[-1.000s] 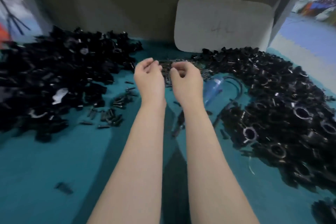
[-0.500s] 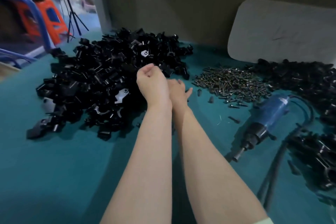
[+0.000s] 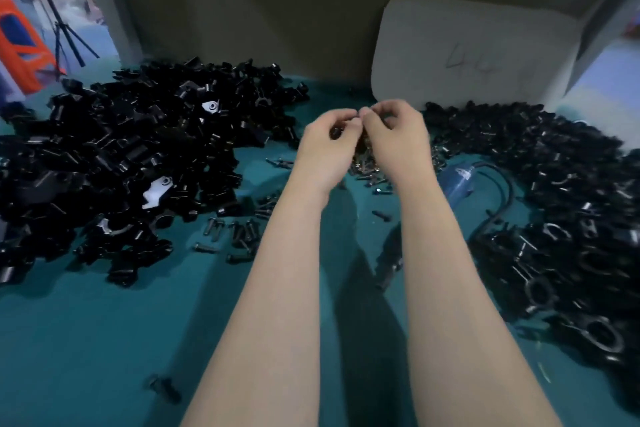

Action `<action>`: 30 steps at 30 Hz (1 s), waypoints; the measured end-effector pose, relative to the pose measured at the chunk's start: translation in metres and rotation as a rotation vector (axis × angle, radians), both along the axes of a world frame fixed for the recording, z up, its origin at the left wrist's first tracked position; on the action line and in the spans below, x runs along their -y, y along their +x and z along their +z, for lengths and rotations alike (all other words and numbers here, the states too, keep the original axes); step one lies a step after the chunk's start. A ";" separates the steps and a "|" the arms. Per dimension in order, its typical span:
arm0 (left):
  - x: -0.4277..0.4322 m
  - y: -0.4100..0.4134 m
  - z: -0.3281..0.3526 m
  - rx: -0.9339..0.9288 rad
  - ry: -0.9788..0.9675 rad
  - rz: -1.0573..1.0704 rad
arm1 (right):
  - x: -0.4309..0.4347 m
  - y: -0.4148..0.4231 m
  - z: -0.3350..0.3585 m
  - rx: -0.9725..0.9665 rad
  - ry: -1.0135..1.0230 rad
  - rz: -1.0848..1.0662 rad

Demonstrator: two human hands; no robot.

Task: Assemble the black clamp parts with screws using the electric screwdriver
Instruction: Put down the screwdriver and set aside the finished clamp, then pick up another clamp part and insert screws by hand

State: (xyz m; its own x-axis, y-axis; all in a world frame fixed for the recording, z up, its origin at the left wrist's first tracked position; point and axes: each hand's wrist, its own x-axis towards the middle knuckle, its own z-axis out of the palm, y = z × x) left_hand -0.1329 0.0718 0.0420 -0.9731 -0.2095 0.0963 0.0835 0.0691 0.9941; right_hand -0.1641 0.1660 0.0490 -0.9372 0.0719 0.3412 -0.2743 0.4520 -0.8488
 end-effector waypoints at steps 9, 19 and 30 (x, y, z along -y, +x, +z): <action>-0.138 -0.039 0.002 0.170 0.375 -0.118 | -0.134 -0.018 -0.010 0.088 0.001 -0.495; -0.190 -0.063 -0.003 0.328 0.638 -0.177 | -0.185 -0.069 -0.035 0.682 0.237 -0.741; -0.187 -0.058 -0.001 0.359 0.810 -0.225 | -0.176 -0.068 -0.032 0.574 0.238 -0.792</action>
